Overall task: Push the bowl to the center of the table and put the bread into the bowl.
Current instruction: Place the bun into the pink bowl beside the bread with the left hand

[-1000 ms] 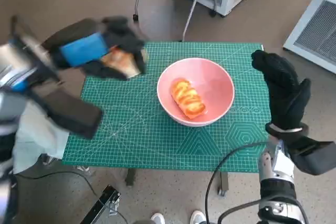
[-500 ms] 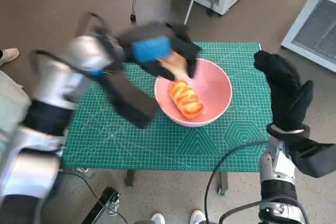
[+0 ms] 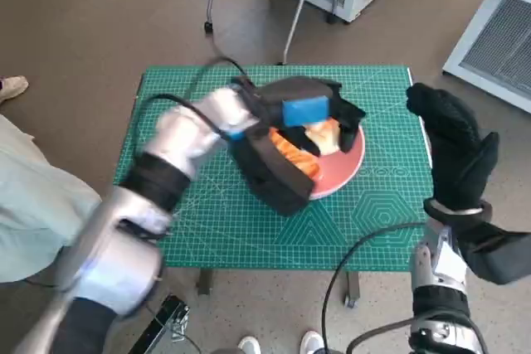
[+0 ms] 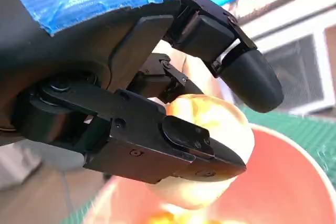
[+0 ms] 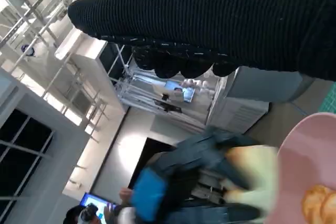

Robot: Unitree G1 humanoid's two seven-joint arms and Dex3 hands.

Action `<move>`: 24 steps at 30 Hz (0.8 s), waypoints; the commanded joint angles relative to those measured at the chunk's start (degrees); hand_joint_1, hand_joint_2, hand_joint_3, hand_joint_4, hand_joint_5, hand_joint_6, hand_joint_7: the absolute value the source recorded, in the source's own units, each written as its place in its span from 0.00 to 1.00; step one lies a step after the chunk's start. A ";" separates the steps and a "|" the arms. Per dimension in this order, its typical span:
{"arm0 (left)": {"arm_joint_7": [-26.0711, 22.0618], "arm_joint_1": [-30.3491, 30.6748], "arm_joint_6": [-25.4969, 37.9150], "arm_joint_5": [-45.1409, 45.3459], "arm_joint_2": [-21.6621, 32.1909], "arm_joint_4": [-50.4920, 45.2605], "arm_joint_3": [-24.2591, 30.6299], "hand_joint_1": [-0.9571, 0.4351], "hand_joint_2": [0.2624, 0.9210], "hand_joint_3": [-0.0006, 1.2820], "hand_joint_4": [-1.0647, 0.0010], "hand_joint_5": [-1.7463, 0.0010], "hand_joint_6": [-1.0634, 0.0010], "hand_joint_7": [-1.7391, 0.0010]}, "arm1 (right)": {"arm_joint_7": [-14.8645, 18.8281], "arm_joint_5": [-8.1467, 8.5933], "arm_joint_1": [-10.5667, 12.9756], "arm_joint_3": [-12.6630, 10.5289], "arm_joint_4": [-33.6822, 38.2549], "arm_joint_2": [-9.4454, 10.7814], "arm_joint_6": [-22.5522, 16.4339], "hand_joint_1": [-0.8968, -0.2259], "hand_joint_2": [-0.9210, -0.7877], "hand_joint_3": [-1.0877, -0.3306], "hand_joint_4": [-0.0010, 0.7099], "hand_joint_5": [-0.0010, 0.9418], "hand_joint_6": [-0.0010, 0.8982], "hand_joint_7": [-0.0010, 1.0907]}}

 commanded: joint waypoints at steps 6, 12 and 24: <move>-5.46 0.03 4.35 -5.29 -2.91 5.36 1.74 0.68 0.98 0.16 0.62 0.45 0.62 0.37 | 0.09 0.42 1.74 -0.22 0.22 -0.34 0.28 0.36 0.00 0.45 0.65 0.00 0.25 0.50; -12.02 0.14 12.29 -6.43 -4.05 5.30 1.26 0.60 1.00 0.08 0.88 0.94 0.81 0.83 | -0.40 0.18 1.83 -0.20 -0.45 -0.47 0.68 0.36 0.00 0.45 0.64 0.00 0.25 0.50; -6.32 2.05 13.22 -5.69 -1.56 1.88 -0.24 0.47 1.00 0.04 0.88 0.98 0.77 0.89 | -1.63 -0.67 1.97 0.49 -1.50 0.08 1.33 0.34 0.00 0.45 0.64 0.00 0.25 0.50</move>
